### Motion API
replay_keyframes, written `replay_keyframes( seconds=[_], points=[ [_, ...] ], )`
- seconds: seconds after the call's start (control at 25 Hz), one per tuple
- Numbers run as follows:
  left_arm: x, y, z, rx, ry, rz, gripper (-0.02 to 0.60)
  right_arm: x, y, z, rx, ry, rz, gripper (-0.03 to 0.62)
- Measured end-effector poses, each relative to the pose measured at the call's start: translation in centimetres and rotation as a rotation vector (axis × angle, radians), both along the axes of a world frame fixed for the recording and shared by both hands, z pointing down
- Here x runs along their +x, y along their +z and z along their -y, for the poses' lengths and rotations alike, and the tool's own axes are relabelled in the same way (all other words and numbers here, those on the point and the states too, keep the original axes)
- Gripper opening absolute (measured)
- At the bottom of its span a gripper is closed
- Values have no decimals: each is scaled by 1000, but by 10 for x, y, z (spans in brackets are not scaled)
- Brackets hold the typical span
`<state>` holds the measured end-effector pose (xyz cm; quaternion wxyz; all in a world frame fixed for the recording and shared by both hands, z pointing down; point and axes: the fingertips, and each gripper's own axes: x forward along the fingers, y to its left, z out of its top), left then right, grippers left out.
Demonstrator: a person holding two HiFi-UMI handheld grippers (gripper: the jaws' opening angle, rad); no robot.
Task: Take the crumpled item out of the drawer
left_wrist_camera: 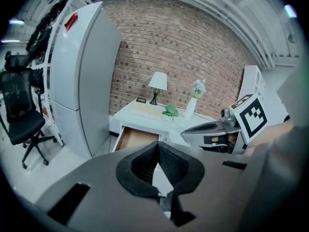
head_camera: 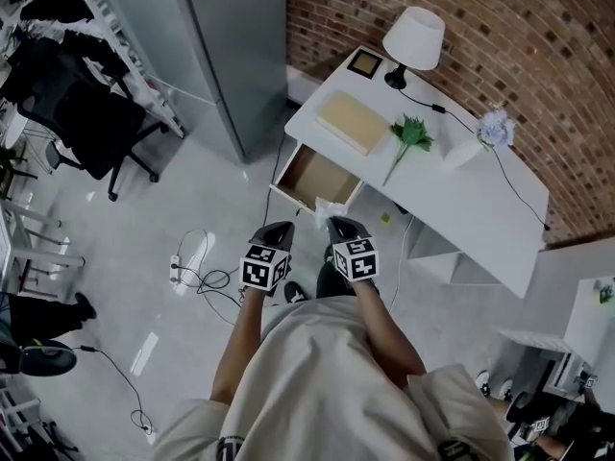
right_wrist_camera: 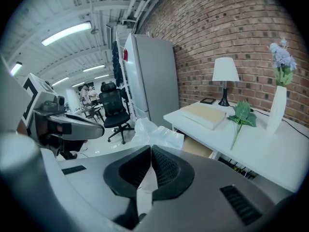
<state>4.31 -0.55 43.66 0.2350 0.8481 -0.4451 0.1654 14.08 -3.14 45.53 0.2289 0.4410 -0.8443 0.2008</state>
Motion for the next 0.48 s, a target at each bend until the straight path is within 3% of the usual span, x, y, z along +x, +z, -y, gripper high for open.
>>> replay_keyframes(
  seconds=[0.48],
  points=[
    [-6, 9, -2, -22, -14, -13, 14, -5, 15, -5, -44, 6, 25, 32]
  ],
)
